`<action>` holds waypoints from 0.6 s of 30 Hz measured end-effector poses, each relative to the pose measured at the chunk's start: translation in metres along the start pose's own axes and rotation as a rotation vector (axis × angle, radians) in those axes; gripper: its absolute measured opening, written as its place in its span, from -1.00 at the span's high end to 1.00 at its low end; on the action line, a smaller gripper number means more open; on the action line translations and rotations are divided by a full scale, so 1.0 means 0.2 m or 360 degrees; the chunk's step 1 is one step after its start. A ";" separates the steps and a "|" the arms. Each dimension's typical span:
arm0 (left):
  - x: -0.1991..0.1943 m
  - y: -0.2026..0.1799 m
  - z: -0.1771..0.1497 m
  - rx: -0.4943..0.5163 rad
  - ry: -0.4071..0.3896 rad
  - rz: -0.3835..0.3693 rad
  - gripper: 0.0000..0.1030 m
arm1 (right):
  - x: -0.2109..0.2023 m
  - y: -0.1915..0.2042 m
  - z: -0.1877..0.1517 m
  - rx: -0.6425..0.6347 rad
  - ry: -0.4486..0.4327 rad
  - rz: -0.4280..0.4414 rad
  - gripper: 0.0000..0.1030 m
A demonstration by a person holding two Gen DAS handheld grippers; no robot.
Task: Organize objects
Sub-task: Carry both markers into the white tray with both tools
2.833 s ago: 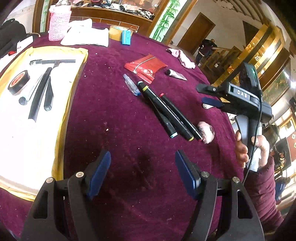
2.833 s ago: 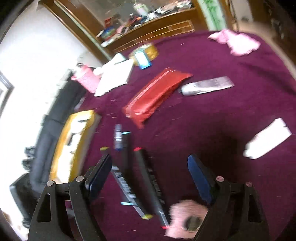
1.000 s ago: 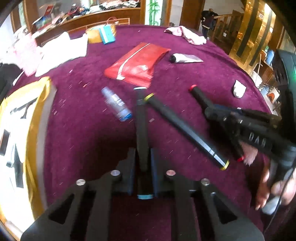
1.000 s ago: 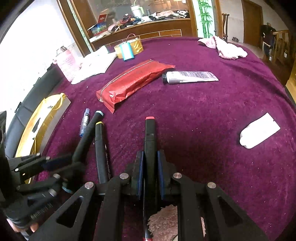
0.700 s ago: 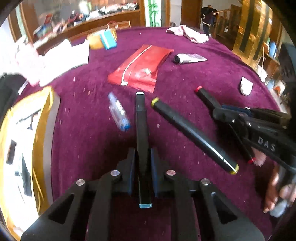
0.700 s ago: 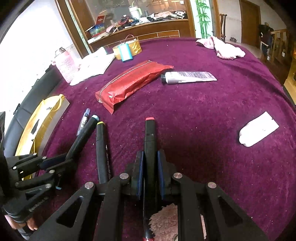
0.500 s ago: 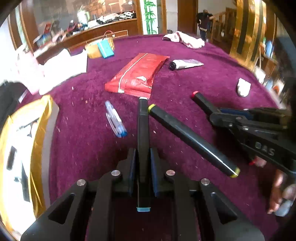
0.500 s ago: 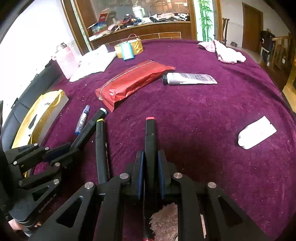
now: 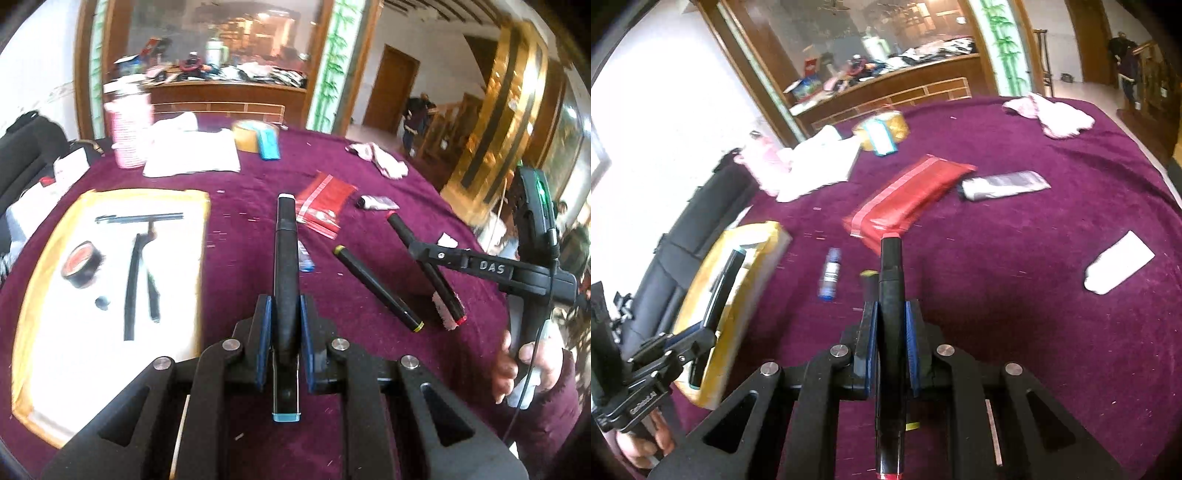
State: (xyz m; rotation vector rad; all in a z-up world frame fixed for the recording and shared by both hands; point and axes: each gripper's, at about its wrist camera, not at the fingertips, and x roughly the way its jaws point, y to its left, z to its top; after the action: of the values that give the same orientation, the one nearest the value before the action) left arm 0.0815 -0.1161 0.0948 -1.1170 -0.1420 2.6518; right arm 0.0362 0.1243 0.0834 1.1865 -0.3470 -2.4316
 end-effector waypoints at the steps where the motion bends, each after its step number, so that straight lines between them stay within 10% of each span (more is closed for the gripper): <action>1: -0.04 0.05 -0.01 -0.0023 -0.0014 0.0009 0.75 | -0.01 0.04 0.01 -0.0005 0.0002 0.0029 0.75; 18: -0.12 0.69 -0.21 -0.0276 0.0091 0.0316 0.75 | 0.39 0.82 -0.03 -0.0042 0.0371 0.0393 0.74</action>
State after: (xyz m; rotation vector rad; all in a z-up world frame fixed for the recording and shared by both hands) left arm 0.1004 -0.2566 0.0555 -1.3237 -0.2678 2.8221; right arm 0.0395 -0.0579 0.0900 1.3148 -0.3660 -2.0581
